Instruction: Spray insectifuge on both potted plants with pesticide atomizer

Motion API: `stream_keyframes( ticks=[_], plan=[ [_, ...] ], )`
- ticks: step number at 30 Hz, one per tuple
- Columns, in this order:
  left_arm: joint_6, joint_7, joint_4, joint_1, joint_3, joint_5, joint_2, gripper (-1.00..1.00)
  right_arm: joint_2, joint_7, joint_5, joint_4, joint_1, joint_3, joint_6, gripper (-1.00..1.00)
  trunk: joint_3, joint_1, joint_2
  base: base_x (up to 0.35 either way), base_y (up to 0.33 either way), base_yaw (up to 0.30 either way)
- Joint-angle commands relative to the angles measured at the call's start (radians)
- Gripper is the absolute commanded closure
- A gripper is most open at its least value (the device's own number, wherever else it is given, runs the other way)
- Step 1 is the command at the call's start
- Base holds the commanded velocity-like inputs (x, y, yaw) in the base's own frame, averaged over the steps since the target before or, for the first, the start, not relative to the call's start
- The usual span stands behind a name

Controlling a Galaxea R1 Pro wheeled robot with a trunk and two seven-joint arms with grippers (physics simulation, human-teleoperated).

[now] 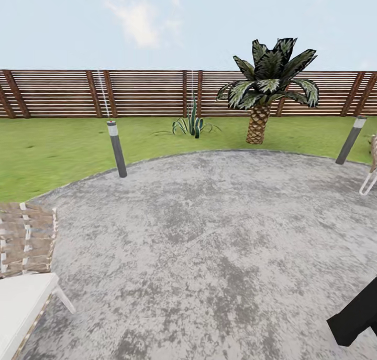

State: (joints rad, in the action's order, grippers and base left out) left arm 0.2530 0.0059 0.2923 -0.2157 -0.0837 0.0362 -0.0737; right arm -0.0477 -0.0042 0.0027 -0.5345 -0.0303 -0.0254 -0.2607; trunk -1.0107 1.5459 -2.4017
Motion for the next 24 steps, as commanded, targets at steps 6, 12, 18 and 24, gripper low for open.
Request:
stream_keyframes(
  ticks=[6, 12, 18, 24],
  plan=[
    [0.003, 0.000, -0.001, -0.001, -0.001, 0.004, 0.000, -1.00, 0.000, 0.000, 0.000, 0.001, 0.000, -0.001, -0.003, -1.00, -0.001, 0.000, 0.000, 0.336, 0.000, 0.000],
    [0.003, 0.000, -0.001, -0.001, -0.001, 0.004, 0.000, -1.00, 0.000, 0.000, 0.000, 0.001, 0.000, -0.001, -0.003, -1.00, -0.001, 0.000, 0.000, 0.336, 0.000, 0.000],
    [0.003, 0.000, -0.001, -0.001, -0.001, 0.004, 0.000, -1.00, 0.000, 0.000, 0.000, 0.000, 0.000, -0.001, -0.003, -1.00, -0.001, 0.000, 0.000, 0.336, 0.000, 0.000],
    [0.003, 0.000, -0.001, -0.001, -0.001, 0.004, 0.000, -1.00, 0.000, -0.001, 0.000, 0.000, 0.000, -0.002, -0.003, -1.00, -0.001, 0.000, 0.000, 0.336, 0.000, 0.000]
  ],
)
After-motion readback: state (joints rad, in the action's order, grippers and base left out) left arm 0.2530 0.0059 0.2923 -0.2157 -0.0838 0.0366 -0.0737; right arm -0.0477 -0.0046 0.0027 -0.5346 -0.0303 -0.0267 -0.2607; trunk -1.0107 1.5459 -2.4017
